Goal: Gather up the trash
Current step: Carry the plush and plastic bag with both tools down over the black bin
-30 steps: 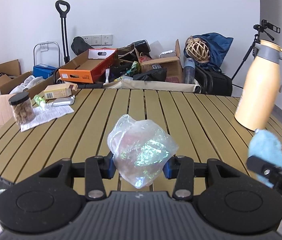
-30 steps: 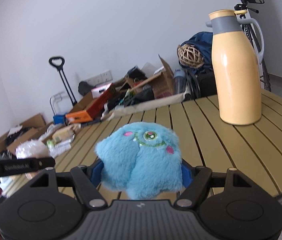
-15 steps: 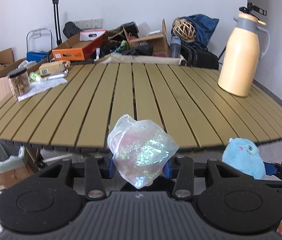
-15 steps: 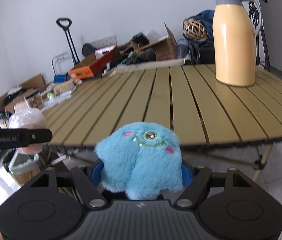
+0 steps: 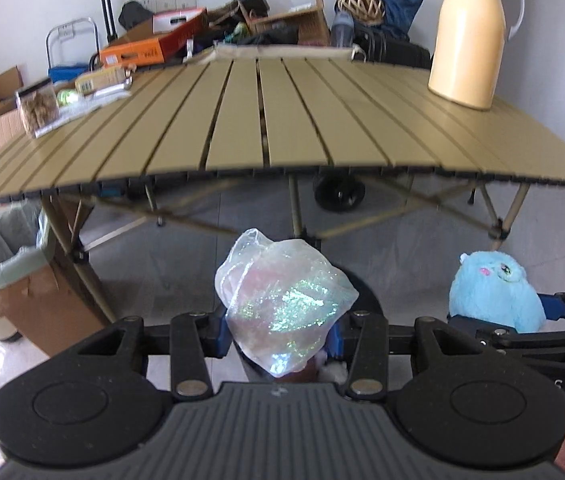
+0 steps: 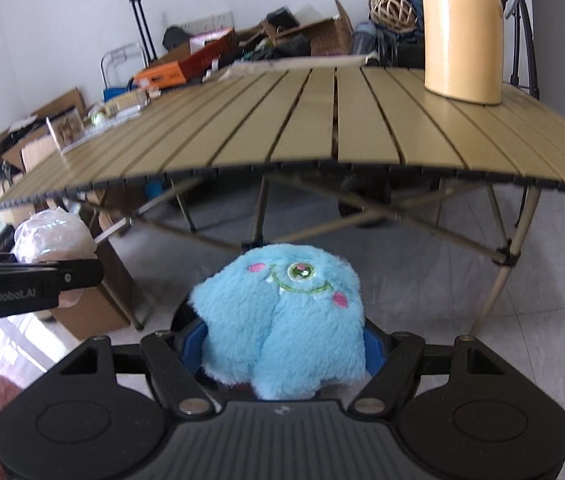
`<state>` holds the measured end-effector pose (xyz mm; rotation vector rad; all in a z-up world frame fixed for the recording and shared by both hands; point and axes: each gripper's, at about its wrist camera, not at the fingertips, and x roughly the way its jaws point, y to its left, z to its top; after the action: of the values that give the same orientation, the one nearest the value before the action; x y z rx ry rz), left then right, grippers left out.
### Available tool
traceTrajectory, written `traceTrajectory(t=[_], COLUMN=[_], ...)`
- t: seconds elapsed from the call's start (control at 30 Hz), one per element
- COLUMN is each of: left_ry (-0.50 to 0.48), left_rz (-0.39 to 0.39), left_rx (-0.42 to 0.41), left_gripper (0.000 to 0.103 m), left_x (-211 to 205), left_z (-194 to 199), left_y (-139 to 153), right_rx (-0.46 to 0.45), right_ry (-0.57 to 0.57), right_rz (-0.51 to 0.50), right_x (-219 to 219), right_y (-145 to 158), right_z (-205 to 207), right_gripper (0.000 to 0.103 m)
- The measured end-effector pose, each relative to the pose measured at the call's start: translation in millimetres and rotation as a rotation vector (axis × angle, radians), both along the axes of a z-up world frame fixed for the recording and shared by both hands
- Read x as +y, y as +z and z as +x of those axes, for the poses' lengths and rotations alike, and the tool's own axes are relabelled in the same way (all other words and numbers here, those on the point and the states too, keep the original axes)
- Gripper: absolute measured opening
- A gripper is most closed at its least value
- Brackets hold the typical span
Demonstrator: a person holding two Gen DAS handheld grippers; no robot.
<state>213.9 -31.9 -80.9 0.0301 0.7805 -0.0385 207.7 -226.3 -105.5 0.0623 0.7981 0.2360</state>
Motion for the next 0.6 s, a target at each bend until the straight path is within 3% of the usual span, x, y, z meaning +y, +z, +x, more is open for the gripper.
traceTrajectory(t=[0.6], left_ry=[0.053], left_rz=[0.010], left_rx=[0.159], left_gripper=[0.044], left_x=[11.5], left_z=[-2.8], left_y=[-68.3], right_rx=[0.174], right_ry=[0.049], right_rz=[-0.110], right_x=[27.7], right_y=[-54.9], right_z=[-9.8], right_gripper=[0.073])
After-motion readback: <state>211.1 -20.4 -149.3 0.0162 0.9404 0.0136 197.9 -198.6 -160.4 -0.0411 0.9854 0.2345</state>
